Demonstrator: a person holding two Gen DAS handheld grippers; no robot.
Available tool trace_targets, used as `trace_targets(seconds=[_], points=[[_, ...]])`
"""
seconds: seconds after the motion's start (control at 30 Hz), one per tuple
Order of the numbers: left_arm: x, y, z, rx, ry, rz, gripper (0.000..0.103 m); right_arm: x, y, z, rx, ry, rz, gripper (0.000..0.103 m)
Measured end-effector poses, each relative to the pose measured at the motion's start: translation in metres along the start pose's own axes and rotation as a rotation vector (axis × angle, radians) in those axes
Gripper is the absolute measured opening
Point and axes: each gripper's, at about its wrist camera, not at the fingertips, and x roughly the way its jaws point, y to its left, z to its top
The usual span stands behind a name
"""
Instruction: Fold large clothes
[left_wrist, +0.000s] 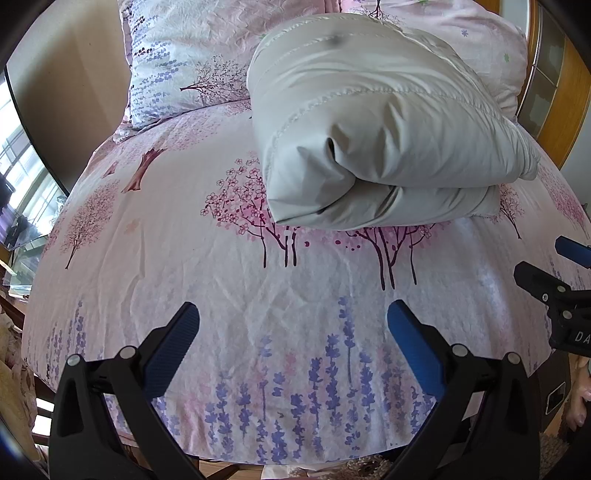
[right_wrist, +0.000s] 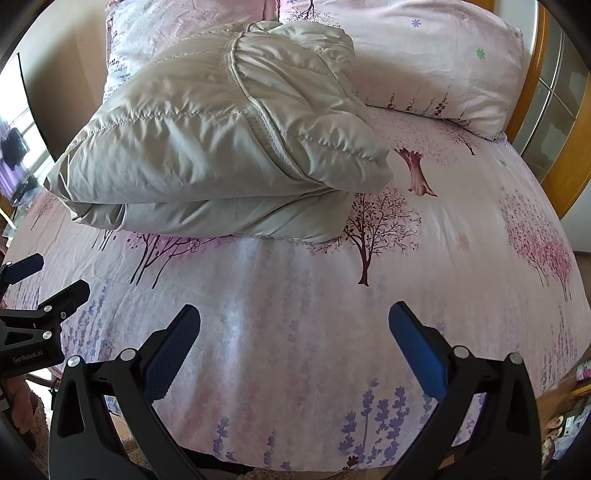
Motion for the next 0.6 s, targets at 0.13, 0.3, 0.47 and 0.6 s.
trace_targets(seconds=[0.13, 0.3, 0.47, 0.6], points=[[0.0003, 0.0, -0.0002, 0.0, 0.001, 0.0, 0.101, -0.0001, 0.0002, 0.0, 0.003, 0.0, -0.002, 0.102], [0.0006, 0.0002, -0.0005, -0.002, 0.001, -0.002, 0.101, 0.0014, 0.0002, -0.0008, 0.004, 0.001, -0.001, 0.102], [0.001, 0.0007, -0.0006, -0.002, 0.001, -0.003, 0.101, 0.0015, 0.0005, -0.0007, 0.006, 0.001, -0.003, 0.102], [0.0014, 0.0009, -0.0008, -0.001, 0.001, -0.003, 0.101, 0.0023, 0.0006, -0.0011, 0.007, 0.002, -0.002, 0.102]])
